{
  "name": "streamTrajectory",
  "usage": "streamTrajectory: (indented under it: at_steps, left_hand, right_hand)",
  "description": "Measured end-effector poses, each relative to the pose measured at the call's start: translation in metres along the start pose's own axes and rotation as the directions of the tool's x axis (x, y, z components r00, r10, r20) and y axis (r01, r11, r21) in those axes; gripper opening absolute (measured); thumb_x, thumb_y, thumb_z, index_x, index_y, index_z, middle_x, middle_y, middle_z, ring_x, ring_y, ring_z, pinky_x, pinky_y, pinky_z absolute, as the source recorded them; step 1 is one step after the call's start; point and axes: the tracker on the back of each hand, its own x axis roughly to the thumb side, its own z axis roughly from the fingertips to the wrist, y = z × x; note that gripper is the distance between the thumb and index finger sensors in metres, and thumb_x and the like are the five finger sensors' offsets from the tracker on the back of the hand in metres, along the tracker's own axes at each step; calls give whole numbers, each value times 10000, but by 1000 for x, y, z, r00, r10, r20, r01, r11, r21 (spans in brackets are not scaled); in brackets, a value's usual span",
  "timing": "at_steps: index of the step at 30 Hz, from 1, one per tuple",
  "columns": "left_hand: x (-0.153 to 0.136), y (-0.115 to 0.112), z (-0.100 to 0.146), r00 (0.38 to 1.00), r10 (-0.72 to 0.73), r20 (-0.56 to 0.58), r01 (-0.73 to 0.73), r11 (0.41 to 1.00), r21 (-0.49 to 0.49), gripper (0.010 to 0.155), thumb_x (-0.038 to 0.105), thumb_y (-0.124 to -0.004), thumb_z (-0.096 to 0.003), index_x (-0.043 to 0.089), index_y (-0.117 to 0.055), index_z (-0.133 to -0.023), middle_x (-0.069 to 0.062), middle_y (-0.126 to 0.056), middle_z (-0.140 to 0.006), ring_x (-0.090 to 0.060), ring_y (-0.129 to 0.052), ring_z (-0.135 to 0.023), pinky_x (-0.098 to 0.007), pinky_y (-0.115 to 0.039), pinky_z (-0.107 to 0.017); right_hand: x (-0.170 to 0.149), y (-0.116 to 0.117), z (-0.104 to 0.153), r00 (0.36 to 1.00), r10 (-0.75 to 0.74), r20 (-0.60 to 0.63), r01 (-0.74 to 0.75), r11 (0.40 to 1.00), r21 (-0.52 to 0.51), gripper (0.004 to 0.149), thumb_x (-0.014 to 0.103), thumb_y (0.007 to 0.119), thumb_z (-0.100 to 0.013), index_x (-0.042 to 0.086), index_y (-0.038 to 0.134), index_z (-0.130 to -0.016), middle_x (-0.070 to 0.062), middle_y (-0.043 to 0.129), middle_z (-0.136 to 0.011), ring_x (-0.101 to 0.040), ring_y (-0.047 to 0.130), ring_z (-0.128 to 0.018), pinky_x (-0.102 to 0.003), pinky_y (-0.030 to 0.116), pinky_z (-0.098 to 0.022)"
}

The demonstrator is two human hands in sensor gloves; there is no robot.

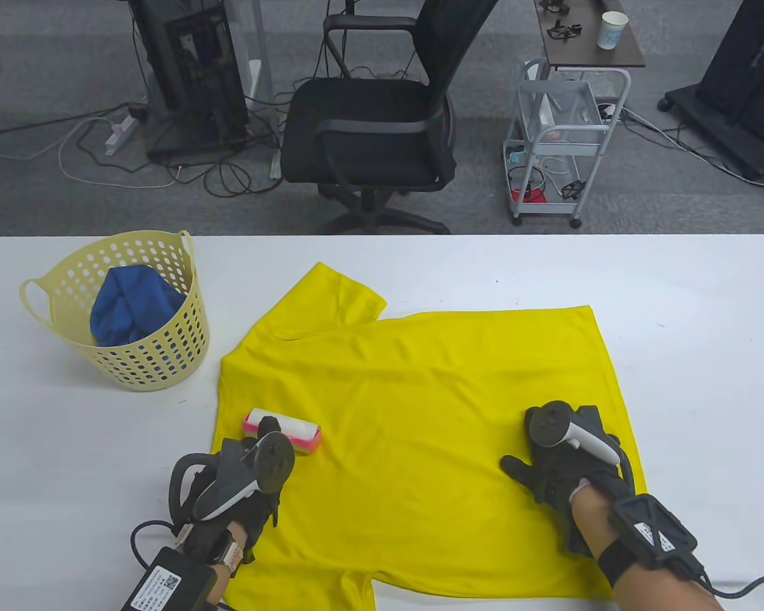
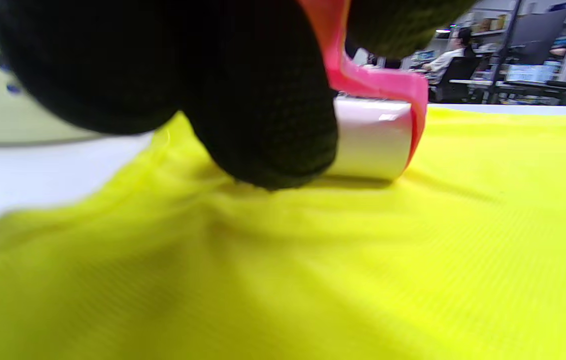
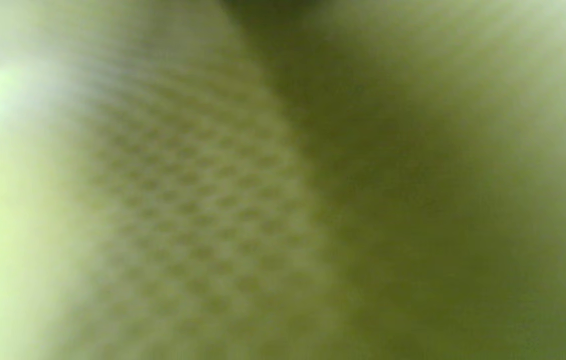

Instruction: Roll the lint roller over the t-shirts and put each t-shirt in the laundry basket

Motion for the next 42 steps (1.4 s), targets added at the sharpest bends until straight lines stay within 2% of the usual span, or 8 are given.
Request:
streamTrajectory:
  at_steps: [8, 11, 16, 20, 24, 34, 38, 42]
  left_hand:
    - [24, 9, -81, 990, -116, -80, 116, 993, -5, 624, 392, -659, -496, 155, -464, -1039, -179, -932, -774, -106, -1098, -276, -402, -951, -159]
    - [30, 14, -114, 989, -77, -127, 74, 997, -26, 624, 390, -662, -493, 160, -454, -1034, -179, -928, -773, -111, -1098, -284, -411, -948, -169]
    - [34, 15, -131, 984, -99, -150, 97, 995, -23, 629, 391, -668, -489, 163, -445, -1031, -169, -933, -755, -108, -1104, -255, -415, -947, -167]
    - [32, 12, -115, 989, -115, -92, 111, 993, -50, 634, 391, -675, -487, 153, -447, -1028, -169, -944, -727, -101, -1103, -246, -411, -949, -159]
    - [24, 14, -78, 991, -132, -14, 130, 986, -105, 638, 391, -682, -488, 144, -452, -1029, -171, -950, -713, -97, -1101, -241, -410, -950, -157]
    - [-14, 10, 57, 992, -63, 105, 92, 950, -299, 632, 389, -704, -491, 160, -476, -1035, -173, -965, -707, -102, -1109, -231, -416, -953, -154]
    - [-26, 10, 81, 996, -7, 84, 38, 927, -373, 631, 391, -705, -496, 167, -478, -1042, -178, -967, -715, -108, -1112, -244, -421, -952, -165]
    - [-25, 10, 75, 996, -8, 83, 36, 939, -342, 627, 392, -704, -497, 170, -487, -1042, -180, -970, -712, -113, -1111, -242, -426, -950, -165]
  right_hand:
    - [1, 0, 0, 1000, 1, 1, -1, 1000, -8, 906, 742, 407, -386, 308, -247, -839, -125, -392, -803, -495, -346, -744, -788, -81, -449]
    - [1, 0, 1, 1000, 2, -2, -2, 1000, 1, 900, 739, 405, -394, 309, -252, -834, -123, -397, -798, -493, -350, -740, -788, -83, -447]
    - [0, 0, 1, 1000, 0, -3, 0, 1000, 0, 900, 738, 406, -393, 310, -250, -835, -122, -395, -799, -491, -350, -740, -785, -85, -449]
    - [0, 0, 1, 1000, 0, -2, 0, 1000, -3, 906, 742, 407, -385, 309, -248, -836, -122, -394, -800, -491, -348, -742, -786, -83, -449]
    - [0, 1, 1, 1000, 1, -1, -1, 1000, -10, 906, 742, 406, -384, 309, -246, -840, -123, -392, -805, -493, -345, -746, -787, -82, -450]
    - [0, 0, 1, 1000, 5, 3, -5, 1000, -19, 902, 738, 403, -390, 306, -245, -845, -128, -387, -811, -496, -340, -751, -789, -78, -452]
    - [0, 0, 1, 1000, 7, 5, -7, 1000, -28, 907, 742, 402, -381, 305, -240, -849, -129, -384, -815, -497, -336, -755, -790, -76, -454]
    - [0, 1, 1, 1000, 7, 4, -7, 1000, -31, 908, 743, 402, -380, 305, -240, -851, -129, -382, -818, -498, -335, -757, -789, -75, -456]
